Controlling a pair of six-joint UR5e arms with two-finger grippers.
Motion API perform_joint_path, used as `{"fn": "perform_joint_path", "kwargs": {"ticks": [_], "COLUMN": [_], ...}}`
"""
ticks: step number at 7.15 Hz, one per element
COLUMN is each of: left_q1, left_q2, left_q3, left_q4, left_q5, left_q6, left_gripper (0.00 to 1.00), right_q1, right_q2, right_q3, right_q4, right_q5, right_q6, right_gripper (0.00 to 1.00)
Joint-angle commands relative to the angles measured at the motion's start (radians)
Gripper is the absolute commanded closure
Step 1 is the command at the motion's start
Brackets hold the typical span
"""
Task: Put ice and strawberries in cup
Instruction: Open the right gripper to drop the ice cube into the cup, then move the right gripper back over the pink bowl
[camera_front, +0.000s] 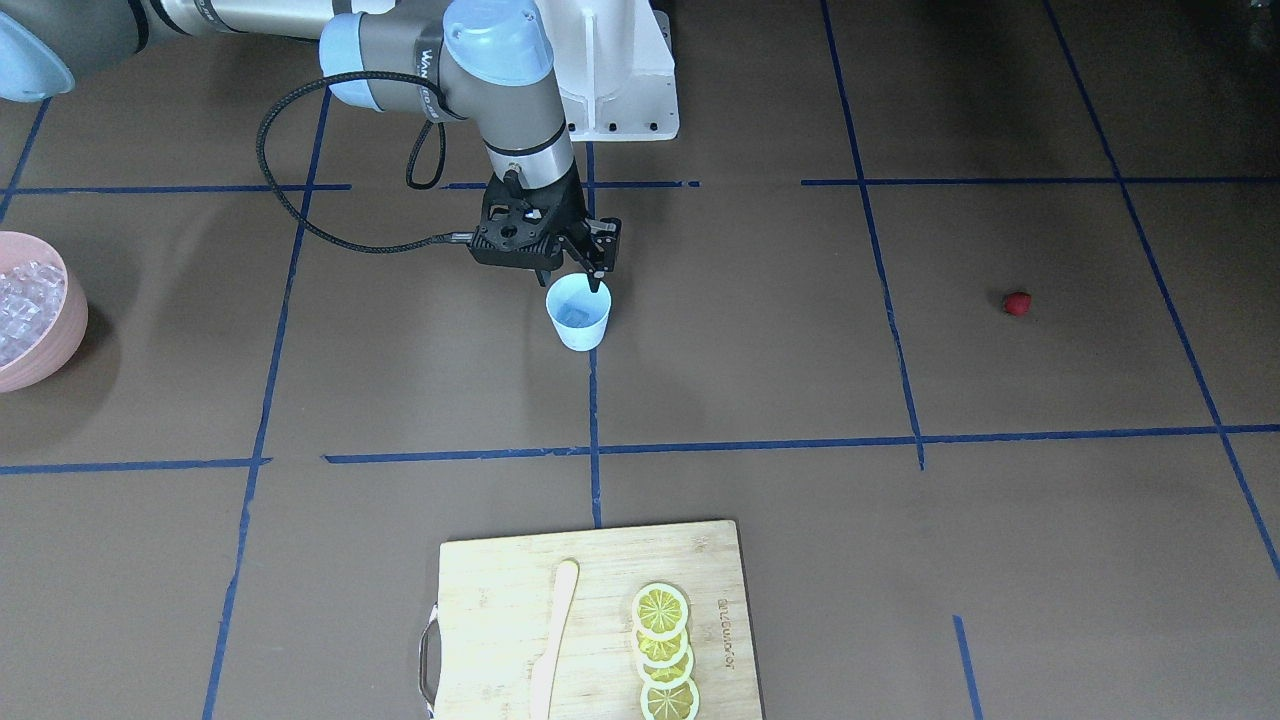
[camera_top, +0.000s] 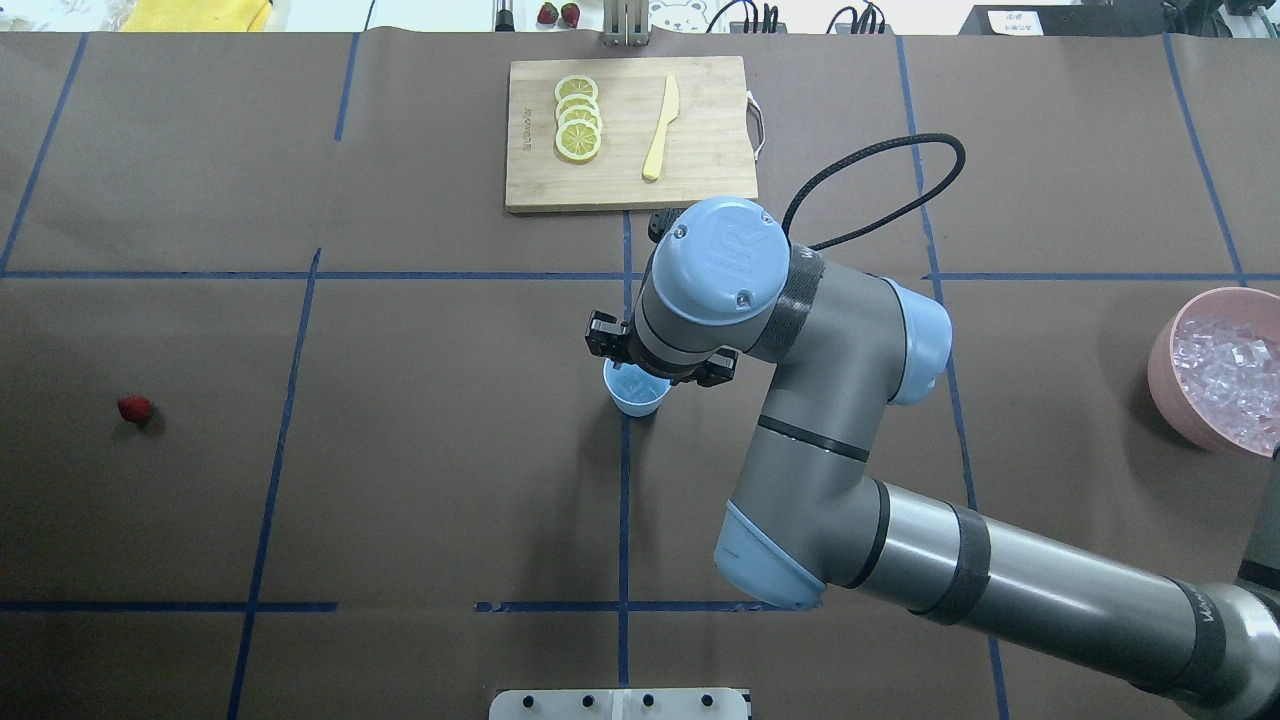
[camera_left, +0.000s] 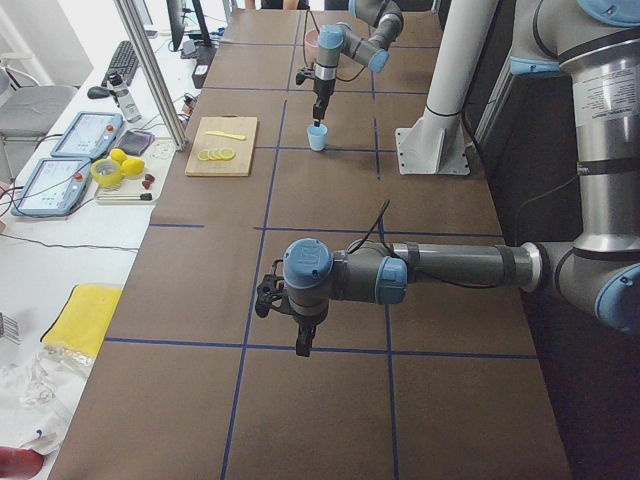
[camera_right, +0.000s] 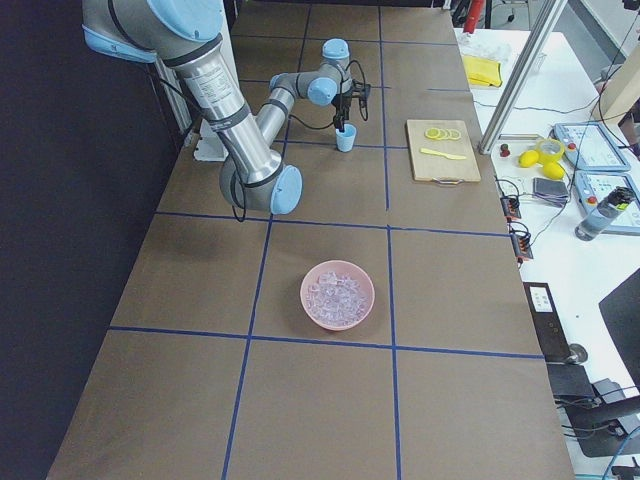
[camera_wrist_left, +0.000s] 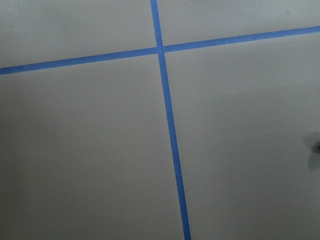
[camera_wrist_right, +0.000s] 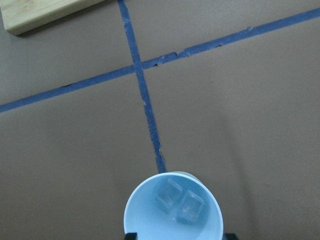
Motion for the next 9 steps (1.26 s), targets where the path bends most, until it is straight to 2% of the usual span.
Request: {"fn": "perform_joint_path", "kwargs": {"ticks": [1,2,3,5,7,8,9], "left_q1": [0.0,0.002,0.002,0.009,0.012,0.012,0.017], "left_q2": [0.0,0.0,0.0,0.0,0.0,0.0,-0.001], "left_q3": [0.001,0.001,0.0,0.0,0.001,0.003,0.003], "left_q4": [0.0,0.001,0.0,0.001,0.003,0.0,-0.014], "left_q5": [0.0,0.0,0.0,0.0,-0.021,-0.041,-0.043], "left_q6": [0.0,0.0,-0.002,-0.002,-0.002,0.0,0.0], "left_gripper": [0.0,0.0,0.0,0.0,0.0,0.0,0.0], "right_q1": [0.074,0.139,0.218,0.387,0.611,0.706,0.751], "right_q2": [-0.079,-0.21,-0.348,-0.621,-0.821,-0.869,-0.883], "right_q3": [0.1,0.225,0.347,0.466,0.457,0.392,0.323], "right_q4": [-0.025,-0.031,-0.045,-0.036,-0.035,-0.035,-0.035], "right_q5": [0.051,0.112,0.174,0.266,0.376,0.404,0.427], "right_q6": [-0.015,-0.056,-0.164,-0.475,-0.921,-1.136,-1.25], "right_gripper": [0.3,0.11,0.02,0.01,0.0,0.0,0.0]}}
